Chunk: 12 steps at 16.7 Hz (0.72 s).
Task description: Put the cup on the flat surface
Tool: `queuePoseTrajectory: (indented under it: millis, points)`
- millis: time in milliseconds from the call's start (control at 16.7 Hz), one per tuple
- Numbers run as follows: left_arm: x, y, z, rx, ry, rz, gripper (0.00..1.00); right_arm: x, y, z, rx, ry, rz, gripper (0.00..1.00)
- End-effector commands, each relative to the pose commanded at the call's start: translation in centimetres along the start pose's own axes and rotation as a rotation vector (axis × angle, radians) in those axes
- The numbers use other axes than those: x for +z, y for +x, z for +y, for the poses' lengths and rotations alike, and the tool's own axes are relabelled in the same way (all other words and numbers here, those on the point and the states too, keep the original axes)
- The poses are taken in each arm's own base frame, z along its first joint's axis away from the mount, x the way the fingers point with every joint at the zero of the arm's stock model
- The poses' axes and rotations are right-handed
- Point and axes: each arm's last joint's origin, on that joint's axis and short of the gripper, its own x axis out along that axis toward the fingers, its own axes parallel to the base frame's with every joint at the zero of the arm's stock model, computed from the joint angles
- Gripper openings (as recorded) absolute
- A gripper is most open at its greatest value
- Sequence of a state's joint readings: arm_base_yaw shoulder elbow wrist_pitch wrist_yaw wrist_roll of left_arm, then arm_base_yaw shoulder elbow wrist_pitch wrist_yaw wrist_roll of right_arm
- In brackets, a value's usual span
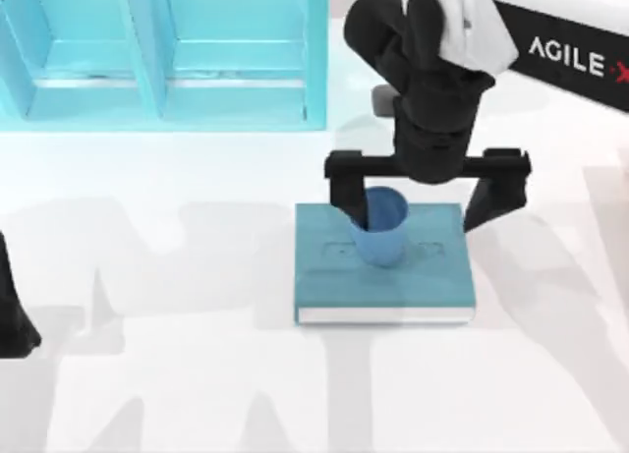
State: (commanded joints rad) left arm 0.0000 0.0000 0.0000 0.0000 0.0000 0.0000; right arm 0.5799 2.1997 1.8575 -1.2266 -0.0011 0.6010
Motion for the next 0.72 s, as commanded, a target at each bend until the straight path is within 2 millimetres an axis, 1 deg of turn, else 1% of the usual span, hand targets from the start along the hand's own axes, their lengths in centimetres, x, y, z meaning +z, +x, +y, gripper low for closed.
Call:
queuePoseTrajectory:
  millis: [120,360,720]
  points:
    - [0.00,0.00,0.00,0.000,0.000,0.000,1.00,-0.14,0.99,-0.07,0.001,0.000,-0.001,1.00]
    - [0.00,0.00,0.00,0.000,0.000,0.000,1.00,-0.15,1.12,-0.08,0.001,0.000,-0.002,1.00]
    - [0.00,0.00,0.00,0.000,0.000,0.000,1.00,-0.15,1.12,-0.08,0.001,0.000,-0.002,0.55]
